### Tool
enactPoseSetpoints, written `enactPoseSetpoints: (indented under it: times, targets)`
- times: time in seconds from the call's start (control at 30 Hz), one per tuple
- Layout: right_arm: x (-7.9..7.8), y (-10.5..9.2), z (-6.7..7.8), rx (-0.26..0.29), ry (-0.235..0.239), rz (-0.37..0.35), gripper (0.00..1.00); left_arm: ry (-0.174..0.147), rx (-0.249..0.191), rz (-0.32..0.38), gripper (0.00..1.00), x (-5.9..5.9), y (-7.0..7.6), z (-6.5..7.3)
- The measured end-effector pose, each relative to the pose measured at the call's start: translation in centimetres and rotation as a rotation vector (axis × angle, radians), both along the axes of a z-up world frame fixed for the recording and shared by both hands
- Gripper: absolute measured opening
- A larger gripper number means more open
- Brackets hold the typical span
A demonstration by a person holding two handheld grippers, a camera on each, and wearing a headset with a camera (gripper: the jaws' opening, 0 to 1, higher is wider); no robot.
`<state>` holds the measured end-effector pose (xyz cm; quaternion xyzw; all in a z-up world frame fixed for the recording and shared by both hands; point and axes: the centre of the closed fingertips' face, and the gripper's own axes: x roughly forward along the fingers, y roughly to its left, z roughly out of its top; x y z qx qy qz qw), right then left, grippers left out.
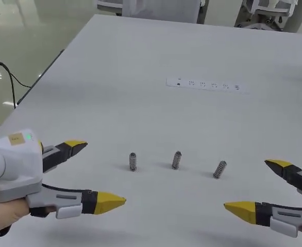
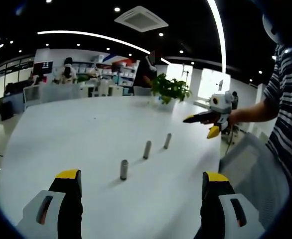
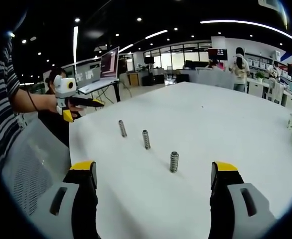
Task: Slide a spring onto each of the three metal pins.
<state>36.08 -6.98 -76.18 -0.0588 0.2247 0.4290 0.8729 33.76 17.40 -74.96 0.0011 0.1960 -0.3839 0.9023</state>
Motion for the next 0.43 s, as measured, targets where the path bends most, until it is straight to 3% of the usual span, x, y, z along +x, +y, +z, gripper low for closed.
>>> enactPoseSetpoints:
  times: [0.43]
  targets:
    - [-0.06, 0.47, 0.28, -0.011, -0.002, 0.014, 0.95, 0.0, 0.006, 0.01, 0.98, 0.23, 0.44, 0.1]
